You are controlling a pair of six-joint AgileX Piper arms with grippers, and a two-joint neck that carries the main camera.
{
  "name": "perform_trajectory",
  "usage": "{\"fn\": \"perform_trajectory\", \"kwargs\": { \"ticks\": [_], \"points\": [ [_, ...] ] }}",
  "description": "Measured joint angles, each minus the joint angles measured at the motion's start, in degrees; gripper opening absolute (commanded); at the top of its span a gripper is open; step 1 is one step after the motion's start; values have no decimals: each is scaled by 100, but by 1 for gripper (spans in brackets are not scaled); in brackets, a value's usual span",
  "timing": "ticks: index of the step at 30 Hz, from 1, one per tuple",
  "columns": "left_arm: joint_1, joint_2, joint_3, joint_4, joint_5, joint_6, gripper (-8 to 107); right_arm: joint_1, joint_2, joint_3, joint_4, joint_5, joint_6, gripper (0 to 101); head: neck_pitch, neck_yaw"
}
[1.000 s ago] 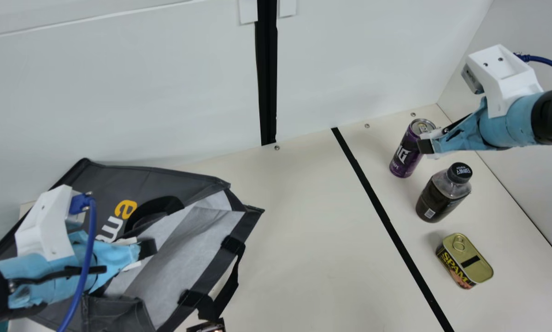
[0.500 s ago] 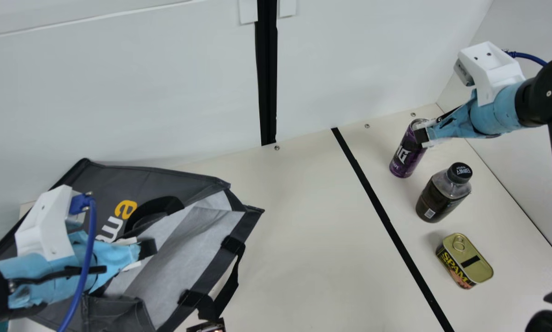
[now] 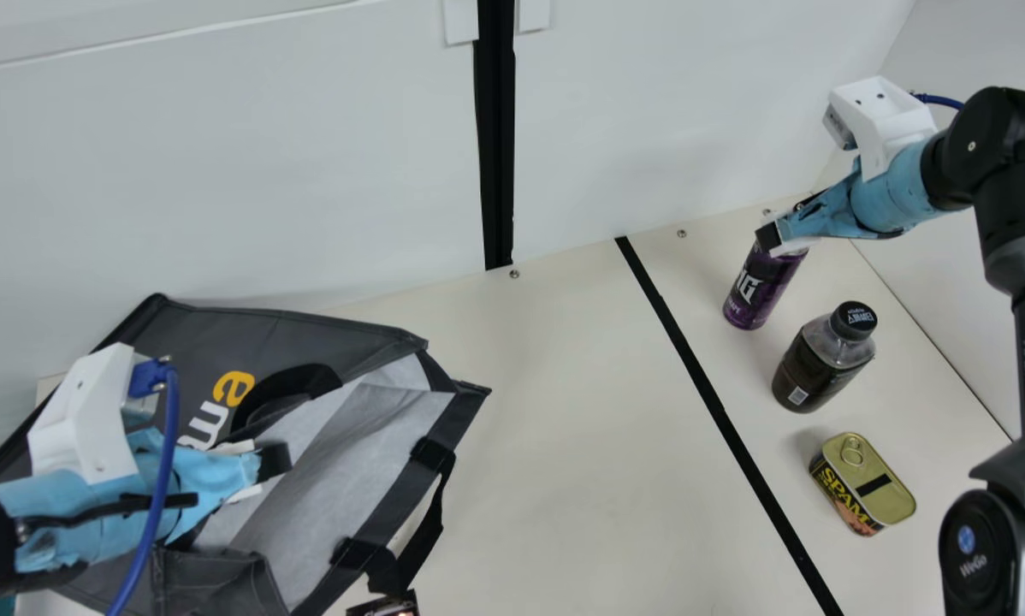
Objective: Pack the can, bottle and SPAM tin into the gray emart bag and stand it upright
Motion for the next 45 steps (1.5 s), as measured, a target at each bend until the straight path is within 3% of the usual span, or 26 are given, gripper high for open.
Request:
{"fn": "perform_trajectory", "kwargs": {
  "ticks": [16, 40, 45],
  "points": [
    [0, 0, 0, 0, 0, 0, -8, 50, 959, -826, -54, 233, 33, 95, 0, 9],
    [0, 0, 0, 0, 0, 0, -8, 54, 1754, -1047, -9, 226, -69, 95, 0, 9],
    [0, 0, 0, 0, 0, 0, -8, 30, 1828, -1064, 6, 226, -144, 62, 0, 0]
  ]
}}
